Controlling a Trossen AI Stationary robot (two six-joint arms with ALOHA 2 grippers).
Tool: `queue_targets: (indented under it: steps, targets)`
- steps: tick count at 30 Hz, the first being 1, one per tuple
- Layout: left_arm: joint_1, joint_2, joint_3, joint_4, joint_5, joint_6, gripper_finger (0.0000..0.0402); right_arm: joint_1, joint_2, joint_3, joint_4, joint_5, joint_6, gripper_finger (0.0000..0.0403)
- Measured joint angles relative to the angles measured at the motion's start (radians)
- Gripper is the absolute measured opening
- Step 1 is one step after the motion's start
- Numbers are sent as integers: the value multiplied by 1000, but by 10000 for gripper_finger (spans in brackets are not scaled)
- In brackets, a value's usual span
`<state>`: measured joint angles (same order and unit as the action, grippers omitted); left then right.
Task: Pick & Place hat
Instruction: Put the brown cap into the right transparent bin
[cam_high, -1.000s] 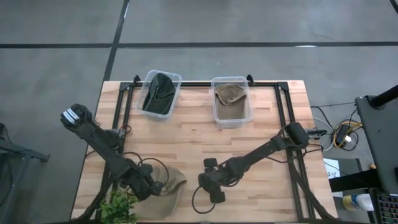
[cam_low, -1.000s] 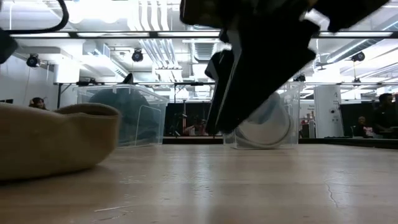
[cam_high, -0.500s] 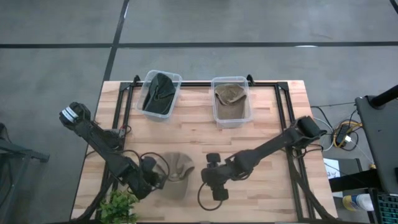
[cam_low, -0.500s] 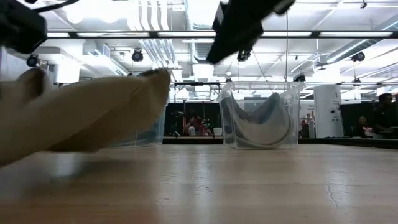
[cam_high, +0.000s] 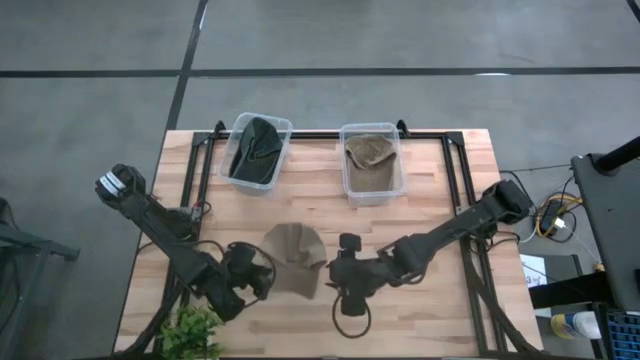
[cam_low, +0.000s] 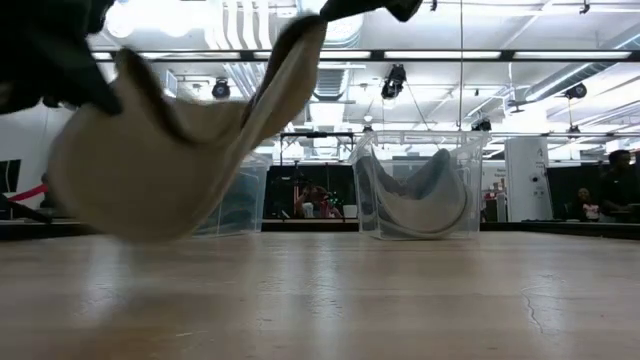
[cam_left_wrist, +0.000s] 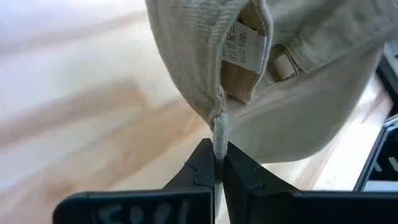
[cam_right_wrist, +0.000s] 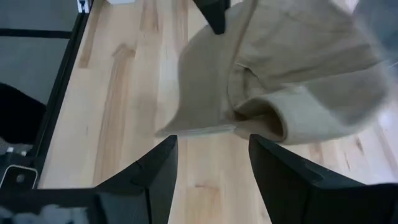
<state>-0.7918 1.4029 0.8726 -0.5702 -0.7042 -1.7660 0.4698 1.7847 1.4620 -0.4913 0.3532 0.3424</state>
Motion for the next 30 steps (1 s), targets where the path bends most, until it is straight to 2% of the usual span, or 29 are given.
queue_targets:
  steps: [5,12,20,27,30]
  targets:
    - [0,0,30,25,-103,161,6,34,0,-1,10,87,0,192]
    - [10,-6,62,31,-155,300,6,91,-10,0,10,250,22,192]
    - [13,-40,88,31,-265,466,6,160,-18,1,9,391,87,192]
    - [16,-82,98,38,-399,582,6,202,-18,1,9,680,183,192]
    - [16,-105,98,40,-449,610,6,202,-18,1,9,695,233,192]
